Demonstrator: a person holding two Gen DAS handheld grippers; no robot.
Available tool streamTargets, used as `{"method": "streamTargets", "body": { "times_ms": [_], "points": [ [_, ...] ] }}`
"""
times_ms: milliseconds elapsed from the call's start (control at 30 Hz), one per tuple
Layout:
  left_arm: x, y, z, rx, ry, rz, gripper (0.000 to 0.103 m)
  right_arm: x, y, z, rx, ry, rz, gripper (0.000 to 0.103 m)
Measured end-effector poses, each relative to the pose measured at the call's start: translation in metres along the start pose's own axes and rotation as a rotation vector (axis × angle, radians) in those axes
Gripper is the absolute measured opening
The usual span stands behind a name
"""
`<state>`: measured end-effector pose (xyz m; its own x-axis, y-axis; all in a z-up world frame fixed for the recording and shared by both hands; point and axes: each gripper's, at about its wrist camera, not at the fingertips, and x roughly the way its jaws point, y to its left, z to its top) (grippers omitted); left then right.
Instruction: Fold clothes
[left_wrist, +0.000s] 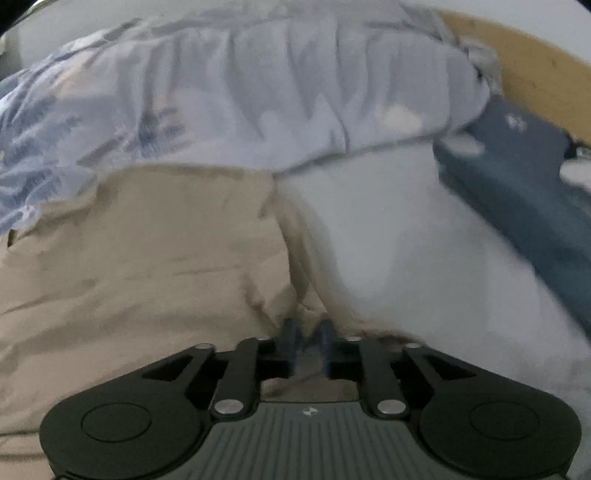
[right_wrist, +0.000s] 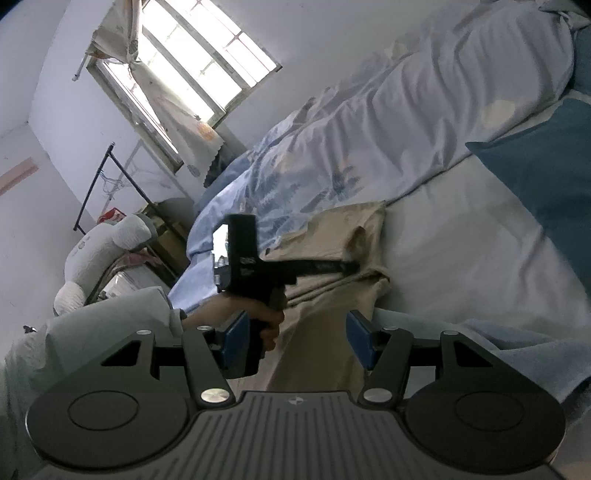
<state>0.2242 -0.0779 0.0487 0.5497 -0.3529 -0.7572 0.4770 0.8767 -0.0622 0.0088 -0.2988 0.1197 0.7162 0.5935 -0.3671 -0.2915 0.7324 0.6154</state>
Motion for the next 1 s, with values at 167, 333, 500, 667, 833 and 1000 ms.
{"method": "streamTargets", "body": {
  "times_ms": [167, 333, 500, 667, 833, 1000],
  "points": [
    [-0.031, -0.002, -0.013, -0.047, -0.061, -0.135, 0.04, -0.005, 0.0, 0.003, -0.006, -0.013, -0.017, 0.061],
    [-0.1, 0.011, -0.044, -0.101, -0.148, -0.173, 0.049, -0.008, 0.002, 0.001, -0.031, -0.016, -0.062, 0.061],
    [-0.214, 0.053, -0.086, -0.211, -0.311, -0.084, 0.055, -0.015, 0.018, 0.0, -0.096, -0.023, -0.075, 0.061],
    [-0.344, 0.091, -0.124, -0.292, -0.466, 0.116, 0.056, -0.04, 0.057, 0.0, -0.171, -0.072, -0.052, 0.061],
    [-0.466, 0.092, -0.153, -0.301, -0.593, 0.255, 0.067, -0.086, 0.1, -0.008, -0.189, -0.142, -0.044, 0.061],
    [-0.544, 0.079, -0.178, -0.322, -0.687, 0.264, 0.072, -0.139, 0.151, -0.006, -0.249, -0.204, -0.045, 0.061]
  ]
}}
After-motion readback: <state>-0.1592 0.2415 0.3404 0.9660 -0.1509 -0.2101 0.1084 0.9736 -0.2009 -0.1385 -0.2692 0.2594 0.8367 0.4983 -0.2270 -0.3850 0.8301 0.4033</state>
